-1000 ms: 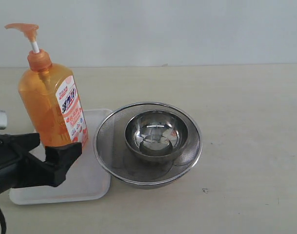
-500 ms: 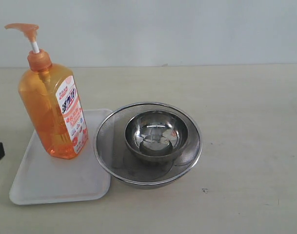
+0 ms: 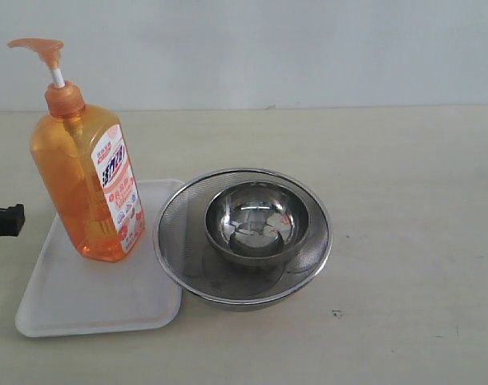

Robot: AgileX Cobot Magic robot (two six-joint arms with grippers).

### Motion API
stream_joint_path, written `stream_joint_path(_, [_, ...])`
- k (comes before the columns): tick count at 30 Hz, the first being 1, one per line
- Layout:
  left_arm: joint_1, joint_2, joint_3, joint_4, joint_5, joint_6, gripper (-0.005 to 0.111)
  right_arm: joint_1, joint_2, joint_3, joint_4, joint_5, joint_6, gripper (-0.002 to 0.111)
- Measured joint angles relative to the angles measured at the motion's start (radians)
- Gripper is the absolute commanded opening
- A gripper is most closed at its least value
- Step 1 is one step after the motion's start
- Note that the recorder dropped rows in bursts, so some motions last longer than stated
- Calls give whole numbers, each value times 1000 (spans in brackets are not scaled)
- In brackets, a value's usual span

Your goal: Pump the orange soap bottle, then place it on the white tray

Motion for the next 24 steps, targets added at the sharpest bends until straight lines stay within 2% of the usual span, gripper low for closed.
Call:
stream_joint_path(5, [35, 171, -2, 91, -77, -120, 5, 0, 0, 0, 0, 0, 0, 0])
stream_joint_path(12, [93, 352, -40, 263, -84, -253, 5, 0, 0, 0, 0, 0, 0, 0])
stream_joint_path(17, [100, 385, -68, 346, -86, -285, 5, 0, 0, 0, 0, 0, 0, 0])
stream_joint_path(24, [100, 389, -72, 370, -90, -289, 5, 0, 0, 0, 0, 0, 0, 0])
